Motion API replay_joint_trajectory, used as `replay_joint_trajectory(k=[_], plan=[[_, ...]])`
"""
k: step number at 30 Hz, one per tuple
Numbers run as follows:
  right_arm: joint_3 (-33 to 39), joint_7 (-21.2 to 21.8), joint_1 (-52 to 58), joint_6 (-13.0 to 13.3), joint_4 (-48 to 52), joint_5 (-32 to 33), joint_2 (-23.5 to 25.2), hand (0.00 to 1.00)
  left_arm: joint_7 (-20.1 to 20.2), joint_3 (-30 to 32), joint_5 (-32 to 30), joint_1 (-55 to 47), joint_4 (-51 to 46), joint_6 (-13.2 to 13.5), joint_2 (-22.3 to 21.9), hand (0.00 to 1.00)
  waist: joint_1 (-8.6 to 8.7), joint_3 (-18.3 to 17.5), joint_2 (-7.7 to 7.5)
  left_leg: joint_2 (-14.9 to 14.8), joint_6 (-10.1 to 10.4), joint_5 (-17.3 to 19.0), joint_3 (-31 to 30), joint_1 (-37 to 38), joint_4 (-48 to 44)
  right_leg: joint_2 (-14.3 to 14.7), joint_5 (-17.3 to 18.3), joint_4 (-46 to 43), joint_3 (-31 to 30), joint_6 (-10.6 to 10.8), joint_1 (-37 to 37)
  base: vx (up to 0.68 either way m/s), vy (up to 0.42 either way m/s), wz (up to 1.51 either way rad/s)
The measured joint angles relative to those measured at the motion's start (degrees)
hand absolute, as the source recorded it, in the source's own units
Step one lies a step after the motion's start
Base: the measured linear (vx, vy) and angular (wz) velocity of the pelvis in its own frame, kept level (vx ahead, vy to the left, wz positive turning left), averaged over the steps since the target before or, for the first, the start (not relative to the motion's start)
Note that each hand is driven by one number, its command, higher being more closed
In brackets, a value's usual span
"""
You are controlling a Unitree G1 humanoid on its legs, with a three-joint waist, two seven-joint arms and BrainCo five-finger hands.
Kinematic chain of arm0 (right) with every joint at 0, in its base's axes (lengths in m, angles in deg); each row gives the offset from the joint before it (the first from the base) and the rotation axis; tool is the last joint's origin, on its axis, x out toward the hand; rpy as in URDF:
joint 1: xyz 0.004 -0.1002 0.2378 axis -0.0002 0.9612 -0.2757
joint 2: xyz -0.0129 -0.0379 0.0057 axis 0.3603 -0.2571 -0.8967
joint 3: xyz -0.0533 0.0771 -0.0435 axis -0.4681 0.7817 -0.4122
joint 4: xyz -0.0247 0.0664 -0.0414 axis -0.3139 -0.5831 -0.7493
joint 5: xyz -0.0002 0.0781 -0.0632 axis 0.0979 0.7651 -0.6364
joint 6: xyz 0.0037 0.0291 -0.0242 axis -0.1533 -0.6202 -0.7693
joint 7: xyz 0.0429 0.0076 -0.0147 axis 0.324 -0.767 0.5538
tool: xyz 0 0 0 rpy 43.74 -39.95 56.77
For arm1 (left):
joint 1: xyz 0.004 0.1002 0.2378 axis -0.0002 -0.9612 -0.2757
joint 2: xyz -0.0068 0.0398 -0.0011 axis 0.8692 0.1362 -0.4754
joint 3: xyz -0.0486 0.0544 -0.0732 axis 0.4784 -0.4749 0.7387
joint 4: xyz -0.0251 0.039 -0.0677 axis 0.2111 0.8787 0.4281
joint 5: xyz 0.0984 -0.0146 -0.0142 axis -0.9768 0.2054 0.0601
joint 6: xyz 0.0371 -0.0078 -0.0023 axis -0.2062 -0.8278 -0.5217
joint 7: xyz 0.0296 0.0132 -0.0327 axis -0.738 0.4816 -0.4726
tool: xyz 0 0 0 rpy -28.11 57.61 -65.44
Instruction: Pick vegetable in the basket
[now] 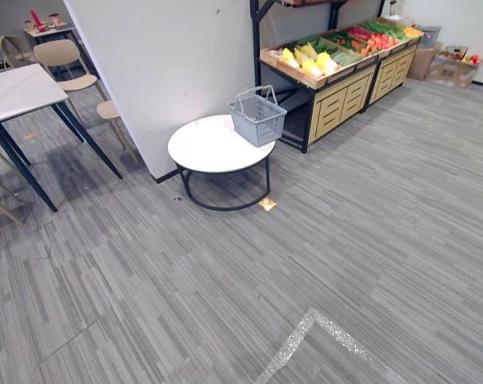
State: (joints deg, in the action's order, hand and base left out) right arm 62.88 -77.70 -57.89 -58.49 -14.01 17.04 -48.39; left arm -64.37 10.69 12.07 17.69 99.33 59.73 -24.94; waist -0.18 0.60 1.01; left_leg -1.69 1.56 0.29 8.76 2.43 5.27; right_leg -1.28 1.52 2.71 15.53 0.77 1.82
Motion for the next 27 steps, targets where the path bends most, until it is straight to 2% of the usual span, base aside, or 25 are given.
replay_joint_trajectory(k=[4, 9, 16, 20, 27], plan=[[0.48, -0.02, -1.04, -0.06, -0.41, -0.43, 0.13, 0.0, 0.61, 1.08, -0.01, 0.59, 0.47, 0.11, -0.04, 0.0, -0.01, 1.24, -0.11, -0.01, 1.06, 0.7, 0.54, 2.03, 0.08, 0.17, -0.15, 1.56, -0.07, 0.34, 2.55, 0.11, -0.001, -0.09], [2.17, 0.0, -2.51, -0.06, -0.35, -0.77, 0.46, 0.0, 0.63, 1.18, -0.02, 0.88, 0.47, 0.13, -0.07, 0.0, -0.09, 1.89, -0.1, -0.08, 1.41, 0.93, 1.73, 2.83, 0.1, 0.18, 0.21, 2.22, -0.26, 1.92, 3.47, 0.01, -0.001, -0.05], [2.22, 0.38, -2.86, -0.08, -0.34, 0.08, 0.57, 0.0, 0.7, 2.22, 0.36, 0.79, 0.46, 0.18, -0.34, 0.0, -0.23, 1.98, -0.09, -0.34, 1.45, 1.01, 2.01, 3.0, 0.13, 0.34, 0.21, 2.38, -0.24, 1.93, 3.56, -0.05, -0.008, -0.01], [2.27, 2.01, -2.47, -0.06, -0.33, 2.67, 0.62, 0.0, 2.98, 2.85, 0.75, 0.52, 0.46, 0.43, -0.36, 0.0, -0.31, 1.99, -0.12, -0.61, 1.42, 1.01, 2.49, 3.04, 0.42, 0.54, 0.19, 2.46, -0.32, 1.9, 3.53, -0.04, -0.01, -0.04], [2.3, 2.55, -2.18, -0.03, -0.34, 4.93, 0.76, 0.0, 3.31, 3.21, 2.89, 0.2, 0.54, 0.84, -0.45, 0.0, -0.3, 2.04, -0.33, -1.22, 1.34, 1.12, 3.11, 3.44, 0.46, 1.28, 0.14, 3.21, -0.66, 1.82, 3.93, 0.0, -0.011, -0.04]])
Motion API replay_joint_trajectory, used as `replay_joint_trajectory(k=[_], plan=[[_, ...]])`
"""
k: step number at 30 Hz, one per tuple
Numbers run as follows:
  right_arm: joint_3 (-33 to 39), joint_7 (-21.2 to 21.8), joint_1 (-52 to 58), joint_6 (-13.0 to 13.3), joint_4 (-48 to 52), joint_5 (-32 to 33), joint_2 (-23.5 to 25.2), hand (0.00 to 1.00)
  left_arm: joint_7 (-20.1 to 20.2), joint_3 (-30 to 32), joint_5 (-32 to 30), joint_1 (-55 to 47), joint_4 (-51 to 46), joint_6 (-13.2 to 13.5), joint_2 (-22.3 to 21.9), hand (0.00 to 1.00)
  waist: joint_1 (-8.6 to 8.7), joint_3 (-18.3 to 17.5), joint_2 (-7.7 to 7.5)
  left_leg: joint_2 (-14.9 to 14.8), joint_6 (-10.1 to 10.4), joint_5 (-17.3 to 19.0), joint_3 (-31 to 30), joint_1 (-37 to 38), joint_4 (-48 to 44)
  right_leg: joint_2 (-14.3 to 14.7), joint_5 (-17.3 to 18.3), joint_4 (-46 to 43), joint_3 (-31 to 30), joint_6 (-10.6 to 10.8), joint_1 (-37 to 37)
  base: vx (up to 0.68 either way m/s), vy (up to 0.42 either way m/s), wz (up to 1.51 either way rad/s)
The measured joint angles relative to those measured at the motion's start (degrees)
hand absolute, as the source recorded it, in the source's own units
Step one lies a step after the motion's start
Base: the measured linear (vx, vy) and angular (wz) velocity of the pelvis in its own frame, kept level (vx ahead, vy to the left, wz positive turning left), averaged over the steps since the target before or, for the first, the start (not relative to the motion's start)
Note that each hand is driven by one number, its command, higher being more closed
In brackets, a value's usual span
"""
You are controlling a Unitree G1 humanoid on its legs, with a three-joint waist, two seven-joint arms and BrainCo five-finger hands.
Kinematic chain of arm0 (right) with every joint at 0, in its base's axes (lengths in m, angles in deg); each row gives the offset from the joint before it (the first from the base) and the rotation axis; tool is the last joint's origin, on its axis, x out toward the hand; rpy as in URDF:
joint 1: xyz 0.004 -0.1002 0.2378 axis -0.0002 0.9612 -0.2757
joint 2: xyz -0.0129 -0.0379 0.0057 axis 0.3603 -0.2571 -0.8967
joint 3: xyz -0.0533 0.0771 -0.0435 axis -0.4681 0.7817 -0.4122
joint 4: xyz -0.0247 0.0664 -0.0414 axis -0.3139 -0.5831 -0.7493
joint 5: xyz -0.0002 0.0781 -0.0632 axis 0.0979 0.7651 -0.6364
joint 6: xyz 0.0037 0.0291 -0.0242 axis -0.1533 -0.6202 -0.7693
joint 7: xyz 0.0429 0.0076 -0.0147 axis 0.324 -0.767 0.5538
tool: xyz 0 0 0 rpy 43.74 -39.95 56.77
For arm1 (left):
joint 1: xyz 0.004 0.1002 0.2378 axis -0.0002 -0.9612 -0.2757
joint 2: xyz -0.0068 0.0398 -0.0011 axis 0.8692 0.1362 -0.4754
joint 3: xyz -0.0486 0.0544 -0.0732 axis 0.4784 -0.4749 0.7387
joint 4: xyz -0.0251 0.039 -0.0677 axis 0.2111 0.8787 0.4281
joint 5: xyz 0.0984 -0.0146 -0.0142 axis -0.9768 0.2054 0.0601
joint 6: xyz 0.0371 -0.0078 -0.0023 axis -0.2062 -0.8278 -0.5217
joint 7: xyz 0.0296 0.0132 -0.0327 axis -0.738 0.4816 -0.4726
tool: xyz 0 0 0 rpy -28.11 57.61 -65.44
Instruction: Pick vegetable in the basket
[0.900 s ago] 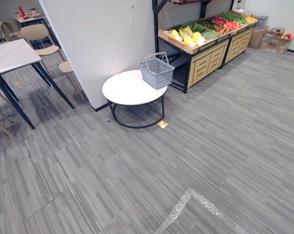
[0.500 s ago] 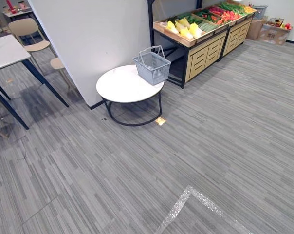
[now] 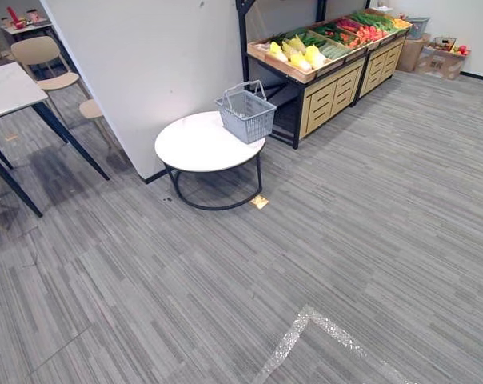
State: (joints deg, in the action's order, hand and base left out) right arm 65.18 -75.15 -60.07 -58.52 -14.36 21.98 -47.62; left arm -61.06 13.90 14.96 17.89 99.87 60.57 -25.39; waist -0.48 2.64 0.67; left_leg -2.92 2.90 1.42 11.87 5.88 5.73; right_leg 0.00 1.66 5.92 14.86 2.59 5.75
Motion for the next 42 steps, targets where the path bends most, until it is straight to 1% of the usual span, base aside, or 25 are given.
replay_joint_trajectory(k=[8, 10, 13, 18, 21, 23, 24, 25, 26, 27, 28, 29, 30, 31, 32, 33, 34, 35, 36, 37, 38, 39, 40, 41, 42], plan=[[0.32, 0.2, 0.04, -0.01, -0.03, 0.38, 0.01, 0.0, 0.62, -0.02, 0.03, 0.37, 1.23, 0.04, 0.06, 0.0, 0.03, -0.01, -0.08, -0.56, 0.68, 0.48, 0.0, 0.27, -0.01, 0.65, -0.23, 0.04, -0.01, -0.35, 0.33, 0.03, -0.012, 0.0], [0.34, 0.2, 0.05, -0.01, -0.05, 1.48, 0.04, 0.0, 0.68, -0.03, 0.03, 0.46, 1.43, 0.06, 0.08, 0.0, 0.03, 0.0, -0.1, -0.58, 0.7, 0.5, 0.0, 0.26, -0.02, 0.68, -0.23, 0.05, 0.0, -0.35, 0.33, 0.0, 0.0, 0.0], [0.35, 0.23, 0.04, -0.01, -0.07, 1.63, 0.06, 0.0, 0.96, -0.03, 0.04, 0.65, 1.78, 0.06, 0.15, 0.0, 0.05, 0.2, -0.4, -0.57, 0.7, 0.5, 0.0, 0.24, -0.01, 0.68, -0.23, 0.06, 0.0, -0.35, 0.31, 0.0, 0.0, 0.0], [0.34, 0.25, 0.07, 0.0, -0.07, 2.2, 0.09, 0.0, 1.13, -0.11, 0.05, 0.75, 1.95, 0.06, 0.21, 0.0, 0.09, 0.25, -0.47, -0.57, 0.69, 0.49, 0.0, 0.07, 0.01, 0.69, -0.22, 0.1, -0.03, -0.34, 0.11, 0.0, 0.0, 0.0], [0.25, 0.27, -0.09, 0.04, -0.04, 2.55, 0.09, 0.0, 1.26, -1.31, 0.05, 0.92, 1.94, 0.08, 0.57, 0.0, 0.23, 0.38, -0.57, -0.58, 0.54, 0.38, 0.05, -1.04, 0.0, 0.71, -0.24, 0.07, -0.11, -0.36, -1.05, 0.0, 0.0, -0.02], [-0.32, 0.26, -0.82, 0.14, 0.02, 4.06, -0.02, 0.0, 1.24, -1.38, 0.18, 1.45, 1.77, 0.08, 0.63, 0.0, 0.15, 0.78, -0.29, -0.97, 0.49, 0.3, 0.66, -1.96, -0.31, 0.79, 0.0, -1.83, -0.92, -0.89, -3.17, 0.02, 0.004, -0.2], [-0.72, 0.24, -1.63, 0.33, 0.14, 4.42, -0.02, 0.0, 1.23, -1.81, 1.35, 1.56, 1.39, 0.16, 0.73, 0.0, 0.18, 1.64, -0.26, -1.14, 0.49, 0.3, 1.54, -2.19, -0.32, 0.77, 0.63, -3.53, -1.52, -1.62, -4.38, 0.01, 0.003, -0.29], [-1.02, 0.25, -2.53, 0.68, 0.55, 4.42, 0.0, 0.0, 1.13, -1.97, 2.29, 1.69, 1.41, 0.35, 0.92, 0.0, 0.35, 2.17, -0.58, -1.21, 0.54, 0.32, 1.75, -2.84, -0.48, 0.74, 1.21, -4.52, -1.86, -2.01, -5.54, 0.02, 0.0, -0.23], [-1.21, 0.23, -3.05, 1.07, 0.55, 4.43, 0.04, 0.0, 1.11, -2.06, 2.29, 2.1, 1.35, 0.41, 1.17, 0.0, 0.39, 2.7, -0.5, -1.29, 0.65, 0.88, 1.83, -3.3, -1.85, 0.6, 1.85, -5.19, -1.89, -2.41, -5.64, 0.0, 0.0, 0.0], [-2.27, 0.23, -3.54, 1.49, 0.71, 4.52, 0.1, 0.0, 1.04, -2.01, 2.3, 2.99, 0.9, 0.45, 1.49, 0.0, 0.38, 4.34, -1.16, -1.97, 0.94, 3.9, 1.52, -5.86, -7.95, 0.26, 3.62, -6.51, -1.38, -3.46, -6.04, 0.0, -0.027, 0.07], [-2.87, 0.26, -3.6, 1.64, 0.8, 4.83, 0.09, 0.0, 1.03, -1.99, 2.57, 3.15, 0.34, 0.57, 1.52, 0.0, 0.25, 5.08, -1.36, -2.83, 1.46, 6.08, 1.41, -7.58, -12.75, 0.19, 4.27, -7.37, -0.72, -3.93, -6.09, -0.02, -0.044, 0.12], [-3.3, 0.24, -3.71, 1.7, 0.84, 5.93, 0.22, 0.0, 1.01, -1.33, 4.54, 3.05, -0.76, 0.85, 1.47, 0.0, -0.38, 5.88, -1.67, -4.25, 2.38, 8.28, 1.27, -11.64, -22.59, 0.36, 4.89, -7.85, -0.19, -4.8, -5.49, -0.01, -0.076, 0.22], [-3.85, 0.29, -3.7, 1.81, 0.82, 6.85, 0.3, 0.0, 1.07, 0.86, 6.51, 3.1, -1.84, 1.19, 1.09, 0.0, -0.47, 6.68, -2.22, -5.77, 2.08, 7.83, 0.32, -17.12, -34.69, 0.21, 5.48, -8.01, 0.81, -4.93, -4.44, 0.03, -0.064, 0.26], [-4.45, 0.31, -3.54, 1.94, 0.91, 7.33, 0.18, 0.0, 1.11, 2.02, 6.86, 3.09, -2.83, 1.19, 0.54, 0.0, -0.57, 7.22, -1.9, -6.74, 1.55, 7.04, -0.53, -19.5, -40.46, 0.5, 5.85, -8.08, 1.19, -5.15, -3.49, 0.09, -0.026, 0.28], [-5.31, 0.38, -3.07, 2.14, 1.23, 8.64, -0.1, 0.0, 1.06, 3.77, 8.2, 3.04, -3.31, 1.14, -0.65, 0.0, -1.05, 7.97, -1.15, -8.2, -0.16, 4.68, -1.83, -22.5, -48.87, 1.08, 6.67, -8.09, 1.51, -5.21, -1.38, 0.14, 0.05, 0.14], [-6.24, 0.4, -3.05, 2.07, 1.56, 9.04, -0.26, 0.0, 1.18, 4.82, 9.09, 2.77, -3.74, 1.13, -1.07, 0.0, -1.87, 8.51, -1.63, -8.79, -0.93, 3.11, -1.94, -25.2, -55.29, 0.92, 7.58, -8.12, 1.19, -5.34, 0.44, 0.16, 0.058, 0.1], [-6.98, 0.39, -3.03, 2.07, 1.8, 9.04, -0.35, 0.0, 1.26, 5.37, 9.12, 2.5, -4.16, 1.15, -1.1, 0.0, -2.02, 8.63, -1.4, -8.54, -0.71, 3.87, -1.93, -26.2, -56.79, 0.65, 7.95, -8.18, 1.08, -5.38, 0.93, 0.22, 0.067, 0.07], [-7.12, 0.66, -3.44, 2.05, 2.88, 9.02, -0.28, 0.0, 1.43, 5.48, 9.14, 2.22, -4.78, 1.19, -1.54, 0.0, -2.07, 8.4, -1.93, -7.62, -0.15, 5.67, -2.07, -28.05, -55.9, -0.02, 8.44, -8.13, 0.92, -5.08, 1.71, 0.24, 0.089, 0.03], [-7.03, 1.47, -4.97, 2.05, 2.74, 9.0, -0.29, 0.0, 1.74, 5.38, 9.19, 2.28, -4.75, 1.18, -1.56, 0.0, -2.1, 8.45, -1.83, -6.35, 0.08, 6.48, -1.72, -29.9, -50.46, -0.84, 8.67, -7.64, 0.69, -4.72, 1.63, 0.24, 0.107, -0.02], [-7.03, 1.63, -5.65, 2.04, 2.68, 9.0, -0.29, 0.0, 1.79, 5.19, 9.2, 2.38, -4.7, 1.17, -1.56, 0.0, -2.23, 8.56, -1.72, -5.72, 0.01, 6.39, -1.54, -30.47, -46.45, -1.28, 8.8, -7.36, 0.47, -4.49, 1.53, 0.26, 0.137, -0.12], [-7.11, 1.94, -7.01, 2.03, 2.73, 9.0, -0.28, 0.0, 1.88, 4.99, 9.18, 2.4, -4.54, 1.15, -1.69, 0.0, -2.61, 8.72, -1.41, -4.35, -0.2, 4.85, -1.18, -31.1, -36.62, -2.04, 9.16, -6.71, 0.05, -3.9, 1.67, 0.3, 0.156, -0.24], [-7.11, 2.04, -7.58, 2.03, 2.88, 9.0, -0.26, 0.0, 1.88, 5.01, 9.15, 2.0, -4.63, 1.17, -2.21, 0.0, -3.33, 8.54, -0.77, -3.9, 0.57, 0.87, -0.13, -30.72, -24.84, -2.4, 9.76, -5.93, -0.72, -2.9, 2.2, 0.32, 0.166, -0.28], [-7.12, 2.09, -7.61, 2.06, 3.08, 9.01, -0.27, 0.0, 1.86, 5.01, 9.04, 1.79, -4.74, 1.18, -2.53, 0.0, -3.69, 8.43, -0.3, -3.9, 0.83, -1.17, 0.2, -30.19, -19.3, -2.39, 10.24, -5.6, -1.08, -2.1, 2.69, 0.39, 0.192, -0.39], [-7.52, 2.32, -7.56, 2.08, 3.35, 8.98, -0.29, 0.0, 1.88, 5.04, 9.03, 1.35, -4.69, 1.15, -3.07, 0.0, -4.59, 8.33, 0.61, -4.24, 0.74, -3.6, 0.01, -29.67, -11.87, -2.38, 11.63, -5.57, -2.13, -0.58, 3.92, 0.35, 0.173, -0.36], [-7.67, 2.46, -7.59, 2.08, 3.42, 8.98, -0.29, 0.0, 1.88, 5.14, 8.98, 0.92, -4.69, 1.15, -3.09, 0.0, -4.8, 8.22, 0.86, -4.45, 0.38, -4.27, -0.04, -29.69, -10.04, -2.54, 12.53, -5.69, -2.64, 0.03, 4.66, 0.5, 0.255, -0.47]])
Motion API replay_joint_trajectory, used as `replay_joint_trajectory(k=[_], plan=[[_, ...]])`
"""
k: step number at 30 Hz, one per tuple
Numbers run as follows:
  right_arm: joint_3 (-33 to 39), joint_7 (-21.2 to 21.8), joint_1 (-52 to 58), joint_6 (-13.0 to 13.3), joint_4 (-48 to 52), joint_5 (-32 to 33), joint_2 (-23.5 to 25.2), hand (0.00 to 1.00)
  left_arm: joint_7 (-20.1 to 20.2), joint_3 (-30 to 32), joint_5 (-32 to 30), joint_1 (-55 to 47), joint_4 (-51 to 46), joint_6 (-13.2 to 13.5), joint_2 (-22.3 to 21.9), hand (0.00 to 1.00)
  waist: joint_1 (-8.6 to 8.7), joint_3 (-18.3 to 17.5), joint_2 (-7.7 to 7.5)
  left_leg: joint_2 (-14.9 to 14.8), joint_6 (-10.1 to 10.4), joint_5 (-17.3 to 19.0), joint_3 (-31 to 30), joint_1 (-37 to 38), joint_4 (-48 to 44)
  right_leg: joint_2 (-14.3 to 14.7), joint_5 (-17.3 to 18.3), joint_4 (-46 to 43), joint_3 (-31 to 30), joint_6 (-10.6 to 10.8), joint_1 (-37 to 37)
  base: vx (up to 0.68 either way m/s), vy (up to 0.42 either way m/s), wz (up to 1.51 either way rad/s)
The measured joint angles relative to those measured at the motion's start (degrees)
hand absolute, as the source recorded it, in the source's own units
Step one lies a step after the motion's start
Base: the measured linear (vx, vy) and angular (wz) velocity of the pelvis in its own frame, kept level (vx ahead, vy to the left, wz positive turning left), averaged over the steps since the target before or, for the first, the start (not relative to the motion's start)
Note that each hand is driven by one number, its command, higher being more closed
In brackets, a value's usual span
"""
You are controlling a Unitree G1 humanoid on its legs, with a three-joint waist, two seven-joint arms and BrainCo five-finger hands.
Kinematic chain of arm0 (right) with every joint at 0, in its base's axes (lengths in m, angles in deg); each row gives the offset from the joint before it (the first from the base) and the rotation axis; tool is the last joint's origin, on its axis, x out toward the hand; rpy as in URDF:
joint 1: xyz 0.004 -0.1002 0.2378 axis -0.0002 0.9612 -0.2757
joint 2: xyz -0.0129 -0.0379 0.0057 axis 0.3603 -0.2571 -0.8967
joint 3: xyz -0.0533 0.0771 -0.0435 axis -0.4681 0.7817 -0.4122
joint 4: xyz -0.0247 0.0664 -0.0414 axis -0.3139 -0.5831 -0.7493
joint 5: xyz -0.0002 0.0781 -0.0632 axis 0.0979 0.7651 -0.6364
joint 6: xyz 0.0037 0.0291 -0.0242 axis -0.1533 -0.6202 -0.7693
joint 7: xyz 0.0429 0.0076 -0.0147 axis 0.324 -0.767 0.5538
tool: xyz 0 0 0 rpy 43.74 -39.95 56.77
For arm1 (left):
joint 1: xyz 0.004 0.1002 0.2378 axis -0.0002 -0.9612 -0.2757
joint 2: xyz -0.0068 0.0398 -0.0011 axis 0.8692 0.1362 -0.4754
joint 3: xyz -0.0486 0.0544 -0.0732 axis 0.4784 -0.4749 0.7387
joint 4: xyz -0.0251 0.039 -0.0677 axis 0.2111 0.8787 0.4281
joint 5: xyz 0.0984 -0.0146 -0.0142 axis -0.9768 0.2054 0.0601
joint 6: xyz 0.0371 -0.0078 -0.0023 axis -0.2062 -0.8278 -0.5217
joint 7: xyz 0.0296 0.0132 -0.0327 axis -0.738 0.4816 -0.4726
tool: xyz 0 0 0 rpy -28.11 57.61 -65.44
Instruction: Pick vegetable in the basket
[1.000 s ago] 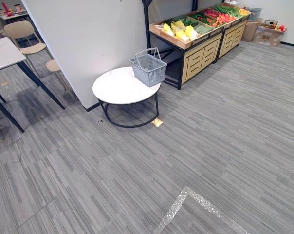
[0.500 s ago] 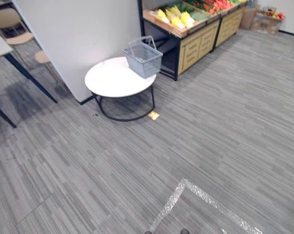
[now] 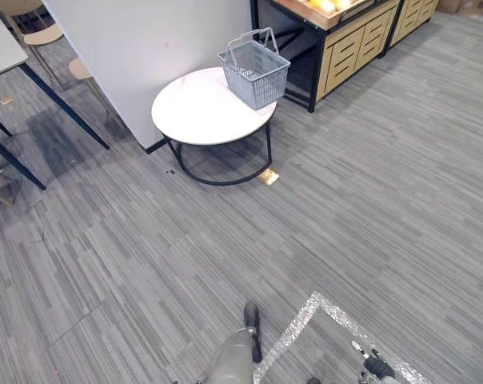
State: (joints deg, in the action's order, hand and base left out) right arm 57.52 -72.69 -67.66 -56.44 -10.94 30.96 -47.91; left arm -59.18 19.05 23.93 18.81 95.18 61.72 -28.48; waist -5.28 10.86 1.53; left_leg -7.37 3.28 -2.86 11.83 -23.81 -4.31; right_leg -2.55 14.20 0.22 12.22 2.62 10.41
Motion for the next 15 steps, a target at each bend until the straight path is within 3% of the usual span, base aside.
replay_joint_trajectory(k=[1, 2, 3, 4, 6, 7, 8, 9, 10, 12, 15], plan=[[-0.11, 0.0, -0.02, 0.01, 0.23, -0.02, 0.35, 0.0, 0.04, 0.36, -0.05, -0.96, 0.08, -0.05, -0.18, 0.0, -0.37, -0.14, -0.28, 0.06, -1.0, -3.22, 0.06, -0.07, 0.21, -1.18, 2.04, -0.56, -0.65, 1.43, 1.57, 0.55, 0.299, -0.41], [0.47, 0.02, 0.15, 0.03, -0.04, -0.07, 0.77, 0.0, 0.05, 0.44, -0.11, -1.96, 0.34, -0.02, 0.48, 0.0, -0.61, -1.22, -1.73, 1.41, -1.68, -5.87, 0.91, 0.11, -2.33, -3.46, 2.85, -1.07, -1.11, 2.07, 2.22, 0.7, 0.327, -0.49], [0.74, 0.28, -0.36, -0.07, -0.81, -0.16, 2.03, 0.0, 0.13, 0.51, -0.28, -1.93, 1.36, -0.04, 1.88, 0.0, -1.02, -2.42, -4.42, 3.43, -4.18, -3.48, 2.5, -0.33, -4.48, -6.25, 2.54, -4.36, -2.4, 2.2, 0.63, 0.74, 0.295, -0.28], [0.85, 0.49, -0.25, 0.33, -0.6, -0.19, 2.83, 0.0, 0.1, 0.34, -0.71, -1.68, 1.98, -0.06, 2.57, 0.0, -0.59, -3.17, -5.28, 4.72, -6.22, -1.72, 2.87, -0.05, -6.33, -8.03, 0.71, -10.39, -3.35, 3.09, -1.81, 0.76, 0.261, -0.05], [1.98, 0.79, -0.1, 0.04, -0.91, -0.23, 3.33, 0.0, 0.05, 0.14, -0.81, -1.59, 2.38, -0.31, 3.14, 0.0, 0.4, -3.52, -5.77, 5.97, -7.46, 1.37, 2.75, 1.9, -8.4, -9.64, -2.6, -19.66, -3.71, 3.65, -3.97, 0.64, 0.229, 0.19], [3.14, 1.1, 0.47, -0.05, -0.94, -0.24, 3.37, 0.0, 0.05, -0.17, -1.21, -1.56, 2.17, -0.71, 3.33, 0.0, 0.5, -3.49, -5.79, 6.47, -7.82, 4.39, 2.66, 5.31, -8.83, -10.99, -9.35, -31.1, -4.83, 4.28, -7.75, 0.61, 0.224, 0.1], [3.0, 1.24, 0.86, -0.01, -0.81, -0.28, 3.27, 0.0, 0.07, -0.79, -1.2, -1.7, 2.15, -0.85, 3.73, 0.0, 0.8, -3.58, -5.83, 6.74, -8.33, 6.36, 2.51, 9.38, -7.77, -12.1, -19.95, -40.99, -5.56, 5.21, -11.36, 0.59, 0.222, 0.08], [2.94, 1.31, 1.05, -0.01, -0.71, -0.42, 3.34, 0.0, 0.1, -1.61, -1.19, -1.71, 2.06, -0.85, 4.28, 0.0, 0.97, -3.69, -5.99, 7.01, -8.4, 7.16, 2.36, 11.42, -7.09, -12.84, -22.95, -46.45, -5.57, 6.09, -13.25, 0.57, 0.209, 0.15], [2.92, 1.6, 1.06, 0.04, -0.72, -1.04, 3.26, 0.0, 0.13, -2.51, -1.19, -1.6, 1.46, -0.98, 5.02, 0.0, 2.0, -3.43, -6.02, 7.89, -8.58, 8.29, 1.59, 15.4, -5.55, -14.91, -21.65, -57.15, -4.4, 4.97, -17.64, 0.55, 0.168, 0.21], [2.99, 1.57, 1.12, 0.13, -0.7, -1.34, 2.77, 0.0, 0.19, -2.26, -1.19, -0.28, 0.3, -1.08, 4.66, 0.0, 3.54, -3.04, -5.46, 8.01, -8.84, 9.51, 0.96, 22.88, -2.29, -15.41, -17.2, -66.43, -2.1, 3.05, -23.68, 0.55, 0.123, 0.17], [5.14, 1.5, 1.3, 1.2, 0.5, -1.3, 2.8, 0.0, 0.15, -1.67, -1.15, 2.45, -1.01, -0.82, 3.8, 0.0, 4.42, -2.69, -4.85, 7.31, -8.4, 10.45, 1.19, 31.64, 1.64, -15.25, -9.89, -59.85, 4.67, 1.32, -28.94, 0.43, -0.012, 0.09]])
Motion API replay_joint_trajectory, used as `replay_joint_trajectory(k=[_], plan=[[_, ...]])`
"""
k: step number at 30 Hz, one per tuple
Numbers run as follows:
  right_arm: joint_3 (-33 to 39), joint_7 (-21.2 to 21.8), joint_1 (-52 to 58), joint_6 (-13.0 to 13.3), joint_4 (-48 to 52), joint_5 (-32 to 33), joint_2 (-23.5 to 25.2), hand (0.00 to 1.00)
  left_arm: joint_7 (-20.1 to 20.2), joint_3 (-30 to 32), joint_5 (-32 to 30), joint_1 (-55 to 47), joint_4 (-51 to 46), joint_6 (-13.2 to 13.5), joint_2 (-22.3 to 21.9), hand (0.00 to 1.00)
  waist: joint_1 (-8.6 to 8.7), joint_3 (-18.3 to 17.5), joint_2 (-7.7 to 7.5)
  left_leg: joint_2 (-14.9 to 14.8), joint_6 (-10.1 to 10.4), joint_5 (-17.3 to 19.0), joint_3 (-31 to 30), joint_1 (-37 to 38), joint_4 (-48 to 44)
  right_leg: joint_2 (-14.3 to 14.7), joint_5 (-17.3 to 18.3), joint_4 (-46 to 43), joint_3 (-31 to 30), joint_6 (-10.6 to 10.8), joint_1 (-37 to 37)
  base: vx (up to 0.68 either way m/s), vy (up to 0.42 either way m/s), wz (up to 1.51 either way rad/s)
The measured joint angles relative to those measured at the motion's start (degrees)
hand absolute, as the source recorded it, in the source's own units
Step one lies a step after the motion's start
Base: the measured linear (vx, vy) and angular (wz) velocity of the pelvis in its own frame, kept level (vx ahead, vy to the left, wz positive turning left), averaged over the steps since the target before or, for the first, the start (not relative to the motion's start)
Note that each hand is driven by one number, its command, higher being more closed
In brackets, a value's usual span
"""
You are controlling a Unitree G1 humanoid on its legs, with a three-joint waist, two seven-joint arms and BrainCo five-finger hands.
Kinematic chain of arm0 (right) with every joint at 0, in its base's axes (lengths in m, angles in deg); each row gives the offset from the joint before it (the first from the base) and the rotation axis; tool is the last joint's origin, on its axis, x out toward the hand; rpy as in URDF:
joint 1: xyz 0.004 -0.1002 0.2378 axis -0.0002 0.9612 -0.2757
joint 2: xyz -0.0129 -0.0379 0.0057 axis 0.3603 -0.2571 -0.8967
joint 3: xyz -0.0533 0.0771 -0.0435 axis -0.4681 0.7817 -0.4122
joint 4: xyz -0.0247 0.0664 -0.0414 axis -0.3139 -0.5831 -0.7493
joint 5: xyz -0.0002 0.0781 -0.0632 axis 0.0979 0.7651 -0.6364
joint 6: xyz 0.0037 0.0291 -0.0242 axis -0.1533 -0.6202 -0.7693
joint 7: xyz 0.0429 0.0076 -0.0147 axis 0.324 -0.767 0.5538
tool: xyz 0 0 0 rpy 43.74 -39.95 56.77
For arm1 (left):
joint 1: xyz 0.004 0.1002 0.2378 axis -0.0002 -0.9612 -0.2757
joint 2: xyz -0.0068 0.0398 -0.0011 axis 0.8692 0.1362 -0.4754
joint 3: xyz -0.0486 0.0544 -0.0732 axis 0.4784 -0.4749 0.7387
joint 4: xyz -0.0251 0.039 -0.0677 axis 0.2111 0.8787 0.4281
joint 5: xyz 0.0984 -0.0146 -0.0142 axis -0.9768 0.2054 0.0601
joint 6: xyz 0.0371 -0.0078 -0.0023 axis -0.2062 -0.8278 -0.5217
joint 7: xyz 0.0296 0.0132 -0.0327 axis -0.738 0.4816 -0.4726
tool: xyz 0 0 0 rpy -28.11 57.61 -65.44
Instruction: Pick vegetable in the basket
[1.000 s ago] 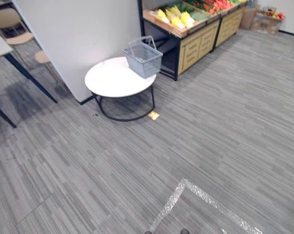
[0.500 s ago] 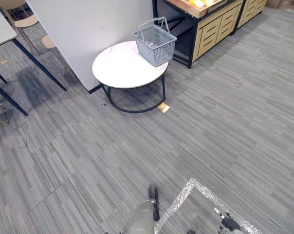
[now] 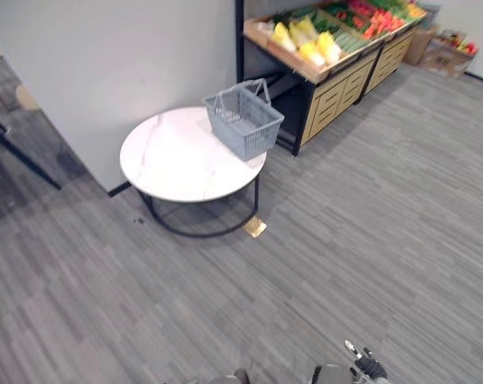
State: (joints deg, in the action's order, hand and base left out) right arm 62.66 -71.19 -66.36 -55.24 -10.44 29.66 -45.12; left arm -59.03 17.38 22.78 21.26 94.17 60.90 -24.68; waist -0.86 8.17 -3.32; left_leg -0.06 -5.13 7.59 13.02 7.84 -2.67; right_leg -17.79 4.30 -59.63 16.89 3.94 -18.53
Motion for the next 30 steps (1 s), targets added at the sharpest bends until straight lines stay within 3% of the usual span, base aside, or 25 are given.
replay_joint_trajectory(k=[1, 3, 4, 6, 8, 9, 10, 11, 12, 14, 15, 16, 17, 18, 20, 21, 22, 23, 24, 25, 26, 27, 28, 29, 30], plan=[[0.35, -0.04, 0.03, 0.18, 0.12, 0.0, -0.03, 0.0, -0.02, 0.06, 0.0, 0.71, -0.12, 0.04, -0.45, 0.0, 0.02, 0.22, 0.43, -0.49, 0.12, 0.88, 0.05, 0.96, 0.28, 0.1, 0.43, 3.66, 1.82, -0.69, -0.56, 0.37, -0.084, 0.23], [2.36, -0.19, 0.41, 0.32, 1.34, 0.04, 0.5, 0.0, -0.1, 1.39, 0.05, 2.87, -1.22, 0.25, -2.91, 0.0, 0.36, 0.46, 1.08, -1.93, 2.57, 4.65, 0.13, 3.46, 0.51, 0.04, -0.24, 24.63, 7.74, -0.43, -1.61, 0.35, -0.138, 0.17], [2.65, -0.33, 0.51, 0.4, 1.34, 0.06, 0.71, 0.0, -0.07, 2.1, 0.06, 3.18, -1.24, 0.28, -3.72, 0.0, 0.36, 0.49, 1.22, -2.3, 3.25, 5.47, 0.29, 3.88, 0.36, 0.31, -0.77, 30.98, 8.48, 0.33, -1.75, 0.41, -0.207, -0.11], [4.72, -0.22, 1.08, 0.11, 2.52, 0.12, 1.07, 0.0, -0.11, 4.55, 0.03, 3.94, -1.22, 0.24, -5.02, 0.0, 0.45, 0.74, 1.9, -4.72, 6.44, 9.64, 0.39, 5.97, -1.38, 2.23, -4.88, 49.86, 6.6, 1.21, -2.28, 0.54, -0.265, -0.13], [5.32, -0.22, 1.59, -0.02, 3.49, 0.09, 1.12, 0.0, -0.13, 5.38, -0.01, 4.09, -1.01, 0.27, -5.47, 0.0, 0.51, 0.95, 2.11, -6.78, 8.3, 12.83, 0.03, 8.52, -1.64, 2.54, -5.52, 53.9, 3.75, 2.2, -2.02, 0.51, -0.273, 0.11], [5.39, -0.25, 2.2, -0.07, 3.82, 0.05, 1.13, 0.0, -0.14, 6.13, -0.02, 4.08, -0.72, 0.26, -5.67, 0.0, 0.61, 0.84, 2.23, -7.73, 7.84, 14.15, -0.38, 9.81, -1.52, 2.48, -5.21, 52.93, 2.93, 2.48, -1.77, 0.63, -0.37, 0.3], [5.61, -0.15, 2.07, -0.08, 4.16, -0.06, 0.73, 0.0, -0.09, 6.84, -0.02, 4.34, 0.95, 0.16, -6.02, 0.0, 0.59, 0.57, 3.33, -9.91, 7.03, 14.87, -1.77, 11.48, -2.18, 3.53, -9.11, 48.15, 2.66, 3.16, -2.43, 0.54, -0.293, 0.38], [5.9, -0.09, 1.76, -0.07, 4.04, -0.24, 0.28, 0.0, 0.09, 7.14, -0.11, 4.6, 1.83, 0.11, -6.28, 0.0, 0.59, 0.35, 4.18, -11.75, 9.09, 12.93, -3.35, 11.02, -4.27, 4.04, -9.03, 43.42, 2.16, 2.81, -3.47, 0.97, -0.592, 0.33], [6.82, -0.11, 1.37, -0.17, 3.08, -0.38, -0.64, 0.0, 0.19, 7.22, -0.09, 4.43, 2.21, 0.18, -7.21, 0.0, 0.16, -0.04, 5.58, -13.85, 9.31, 8.74, -6.33, 9.47, -9.89, 5.54, -5.63, 38.56, 1.65, 0.02, -3.67, 0.86, -0.516, 0.15], [6.46, -0.03, 0.96, -0.76, 2.91, -1.38, -1.66, 0.0, 0.26, 7.37, -0.01, 3.6, 2.2, 0.16, -7.85, 0.0, -0.54, -0.57, 7.33, -15.81, 9.15, 2.5, -9.58, 4.35, -21.7, 7.05, -2.56, 37.25, 3.45, -0.56, -1.33, 0.77, -0.432, 0.13], [4.17, -0.14, 0.73, -1.23, 2.01, -1.75, -3.01, 0.0, 0.22, 7.5, 0.14, 3.71, 2.08, 0.14, -7.91, 0.0, -0.14, 0.15, 7.79, -17.38, 10.79, -11.18, -13.59, -3.18, -36.26, 7.61, 0.04, 39.12, 5.66, -0.7, 4.1, 0.78, -0.321, 0.34], [3.6, -0.18, 0.72, -1.26, 1.73, -1.89, -3.34, 0.0, 0.22, 7.34, 0.23, 3.7, 2.02, 0.18, -7.92, 0.0, -0.14, 0.37, 7.73, -17.66, 11.46, -12.16, -14.16, -4.6, -39.34, 7.81, 0.18, 39.99, 6.13, -0.79, 5.24, 0.87, -0.315, 0.42], [1.36, -0.36, -0.11, -1.72, 0.36, -2.3, -4.14, 0.0, 0.3, 7.18, 1.0, 3.79, 1.2, 0.25, -7.62, 0.0, -1.12, 0.92, 7.84, -19.13, 11.41, -10.58, -13.2, -9.83, -50.96, 8.85, 0.89, 43.16, 6.83, -0.98, 11.0, 0.66, -0.215, 0.28], [-0.52, -0.52, -0.41, -1.96, -0.64, -2.3, -3.95, 0.0, 0.28, 7.03, 1.34, 3.78, 0.35, 0.43, -7.31, 0.0, -1.43, 1.41, 7.39, -19.43, 10.8, -6.2, -10.98, -13.87, -57.81, 9.46, 0.9, 47.06, 7.49, -1.01, 17.39, 0.64, -0.214, 0.32], [-2.33, -0.72, -1.5, -1.96, -1.09, -2.29, -3.19, 0.0, 0.36, 5.71, 1.37, 3.77, -1.13, 0.92, -6.64, 0.0, -1.76, 1.63, 6.55, -18.17, 10.19, -0.77, -7.45, -19.59, -59.38, 9.43, 0.9, 51.82, 8.9, -1.01, 24.53, 0.59, -0.131, 0.29], [-2.91, -0.92, -2.9, -1.88, -1.11, -2.28, -3.14, 0.0, 0.41, 4.17, 1.95, 3.79, -2.72, 1.42, -6.43, 0.0, -2.66, 1.69, 6.47, -16.93, 9.97, 2.8, -3.26, -25.46, -55.4, 9.41, 1.0, 55.16, 9.56, -0.85, 28.16, 0.48, -0.05, 0.12], [-2.97, -0.96, -3.14, -1.87, -1.1, -2.28, -3.13, 0.0, 0.46, 3.87, 2.31, 3.79, -3.0, 1.44, -6.33, 0.0, -2.88, 1.69, 6.46, -16.66, 10.03, 3.22, -2.37, -26.42, -53.94, 9.29, 1.08, 55.56, 9.65, -0.73, 28.64, 0.47, 0.043, -0.09], [-3.46, -1.15, -3.58, -1.78, -0.97, -2.28, -3.11, 0.0, 0.5, 2.93, 2.63, 3.86, -3.6, 1.48, -5.84, 0.0, -3.42, 1.8, 6.24, -14.77, 9.45, 3.62, 1.93, -28.91, -44.52, 8.48, 2.2, 56.58, 10.4, 1.25, 30.31, 0.38, 0.101, -0.04], [-4.62, -1.16, -3.43, -1.67, -0.29, -2.27, -3.48, 0.0, 0.27, 1.33, 2.43, 3.43, -3.33, 1.46, -5.5, 0.0, -3.5, 1.47, 7.01, -12.37, 7.94, -0.67, 6.35, -28.61, -28.78, 8.97, 3.94, 57.09, 11.22, 3.96, 32.0, 0.48, 0.124, 0.01], [-4.84, -1.15, -2.81, -1.69, -0.05, -2.27, -4.16, 0.0, 0.22, 0.52, 2.34, 2.89, -2.97, 1.43, -5.76, 0.0, -3.68, 0.89, 8.36, -11.63, 7.07, -5.23, 7.22, -28.63, -20.66, 10.23, 4.77, 57.2, 11.03, 4.95, 32.73, 0.49, 0.15, 0.39], [-5.48, -1.39, -2.51, -2.02, -0.68, -2.31, -2.97, 0.0, 0.21, 0.53, 2.75, 3.48, -2.81, 1.46, -4.56, 0.0, -3.87, 0.8, 6.19, -9.02, 1.1, -6.66, 7.69, -27.99, -18.27, 8.84, 6.48, 58.09, 10.62, 4.32, 34.56, 0.47, 0.103, 0.61], [-7.64, -1.15, -2.28, -2.02, -0.81, -2.97, -2.19, 0.0, 0.24, 0.88, 2.4, 3.55, -2.94, 1.49, -3.21, 0.0, -4.03, 0.78, 3.55, -6.48, 0.69, -6.98, 7.62, -27.56, -15.16, 8.46, 6.55, 59.03, 8.08, 3.68, 34.0, 0.52, 0.072, 0.62], [-8.49, -1.17, -2.7, -2.01, -0.77, -3.65, -1.82, 0.0, 0.22, 1.24, 2.34, 3.55, -2.87, 1.41, -2.74, 0.0, -4.28, 0.99, 2.64, -5.94, 0.84, -6.67, 7.52, -27.8, -15.2, 8.94, 5.72, 59.64, 7.02, 2.99, 33.68, 0.4, -0.006, 0.39], [-9.37, -1.14, -3.75, -1.97, -0.71, -4.29, -1.43, 0.0, 0.06, 2.52, 2.33, 3.54, -1.76, 1.19, -2.34, 0.0, -4.6, 1.31, 1.72, -5.25, 0.03, -5.69, 7.89, -27.79, -15.99, 8.75, 3.28, 60.83, 7.51, 3.52, 34.61, 0.42, 0.006, 0.22], [-9.36, -1.12, -4.56, -1.85, -0.66, -4.51, -1.23, 0.0, 0.05, 3.54, 2.25, 3.39, -0.21, 0.76, -2.3, 0.0, -4.47, 1.28, 1.75, -5.36, -0.65, -5.27, 8.91, -26.93, -16.47, 8.66, 0.48, 60.83, 6.9, 4.99, 35.45, 0.34, 0.024, 0.18]])
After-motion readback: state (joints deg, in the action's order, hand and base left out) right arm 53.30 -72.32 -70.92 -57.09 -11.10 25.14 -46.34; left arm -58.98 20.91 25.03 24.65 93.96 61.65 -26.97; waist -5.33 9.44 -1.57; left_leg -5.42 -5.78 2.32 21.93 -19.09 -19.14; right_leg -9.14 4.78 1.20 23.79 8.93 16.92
